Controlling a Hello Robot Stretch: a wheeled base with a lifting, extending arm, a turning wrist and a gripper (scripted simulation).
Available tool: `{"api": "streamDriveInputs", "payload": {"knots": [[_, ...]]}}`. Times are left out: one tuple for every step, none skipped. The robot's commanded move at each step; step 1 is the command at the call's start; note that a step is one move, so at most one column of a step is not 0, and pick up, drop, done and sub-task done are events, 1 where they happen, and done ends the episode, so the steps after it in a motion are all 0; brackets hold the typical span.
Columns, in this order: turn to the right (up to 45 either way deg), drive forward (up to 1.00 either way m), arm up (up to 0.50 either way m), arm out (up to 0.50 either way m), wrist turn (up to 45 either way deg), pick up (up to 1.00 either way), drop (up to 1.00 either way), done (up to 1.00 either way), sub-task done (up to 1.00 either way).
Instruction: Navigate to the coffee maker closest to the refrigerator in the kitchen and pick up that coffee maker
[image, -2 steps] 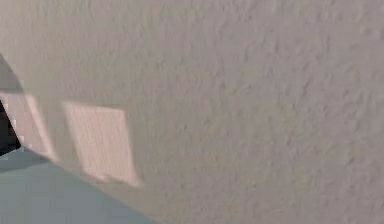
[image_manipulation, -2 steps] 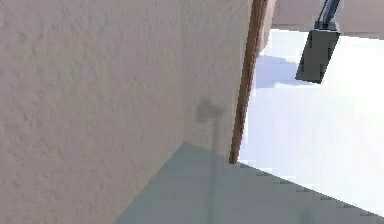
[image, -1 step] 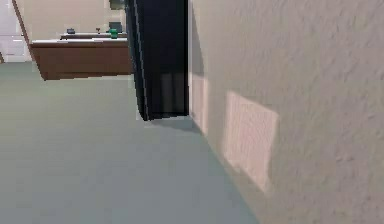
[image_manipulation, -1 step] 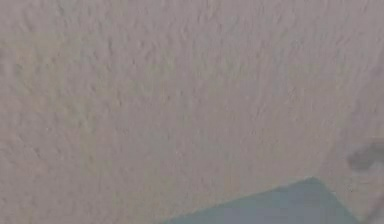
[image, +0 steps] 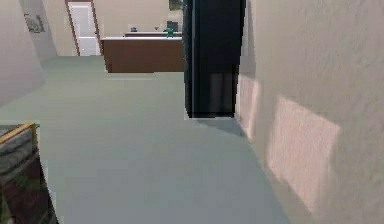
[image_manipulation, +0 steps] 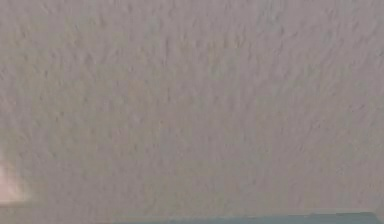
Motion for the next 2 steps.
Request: {"api": "streamDriveInputs", "payload": {"knots": [[0.0, 1.0, 0.0, 0.0, 0.0, 0.0, 0.0, 0.0, 0.0], [-6.0, 0.0, 0.0, 0.0, 0.0, 0.0, 0.0, 0.0, 0.0]]}}
